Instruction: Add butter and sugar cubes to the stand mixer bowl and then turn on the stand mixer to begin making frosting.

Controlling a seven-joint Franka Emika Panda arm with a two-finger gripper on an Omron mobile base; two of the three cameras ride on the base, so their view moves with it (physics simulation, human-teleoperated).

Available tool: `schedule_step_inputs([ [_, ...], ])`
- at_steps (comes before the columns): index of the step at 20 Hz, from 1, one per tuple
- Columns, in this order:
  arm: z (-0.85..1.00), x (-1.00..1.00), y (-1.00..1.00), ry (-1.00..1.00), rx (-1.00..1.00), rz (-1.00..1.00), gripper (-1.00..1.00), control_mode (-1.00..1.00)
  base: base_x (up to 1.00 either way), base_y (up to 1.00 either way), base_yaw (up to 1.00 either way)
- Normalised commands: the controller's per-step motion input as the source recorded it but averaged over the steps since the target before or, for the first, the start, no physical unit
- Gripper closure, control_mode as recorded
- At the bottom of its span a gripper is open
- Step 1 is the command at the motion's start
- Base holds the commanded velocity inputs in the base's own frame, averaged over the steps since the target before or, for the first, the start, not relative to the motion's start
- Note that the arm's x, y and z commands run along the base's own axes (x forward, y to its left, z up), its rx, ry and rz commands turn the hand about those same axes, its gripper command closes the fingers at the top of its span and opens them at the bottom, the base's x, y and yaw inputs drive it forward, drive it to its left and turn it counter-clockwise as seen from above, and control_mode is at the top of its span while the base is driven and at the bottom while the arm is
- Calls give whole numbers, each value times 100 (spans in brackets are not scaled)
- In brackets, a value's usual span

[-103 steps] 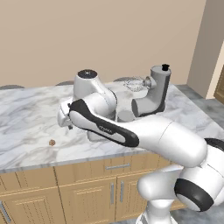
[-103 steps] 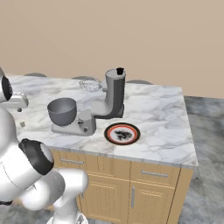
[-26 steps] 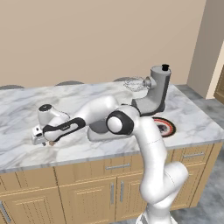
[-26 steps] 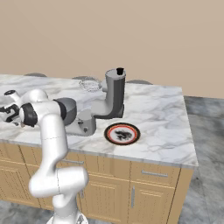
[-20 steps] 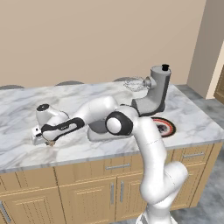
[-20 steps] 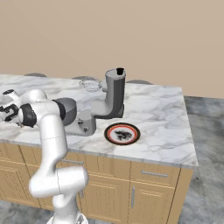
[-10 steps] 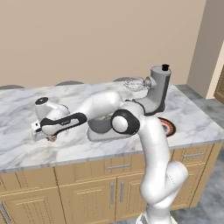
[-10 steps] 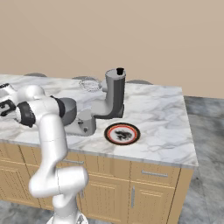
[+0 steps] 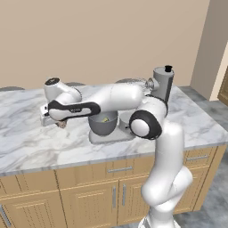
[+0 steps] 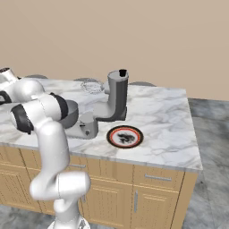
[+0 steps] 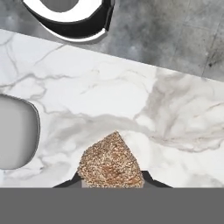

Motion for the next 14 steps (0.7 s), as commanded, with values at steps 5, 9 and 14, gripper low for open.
schedule_step_inputs([
  [5, 57, 15, -69, 0, 0, -8, 100, -100, 0, 0, 0],
  [9, 24, 42, -66, 0, 0, -7, 100, -100, 0, 0, 0],
  [14, 1, 56, -67, 0, 0, -4, 100, -100, 0, 0, 0],
])
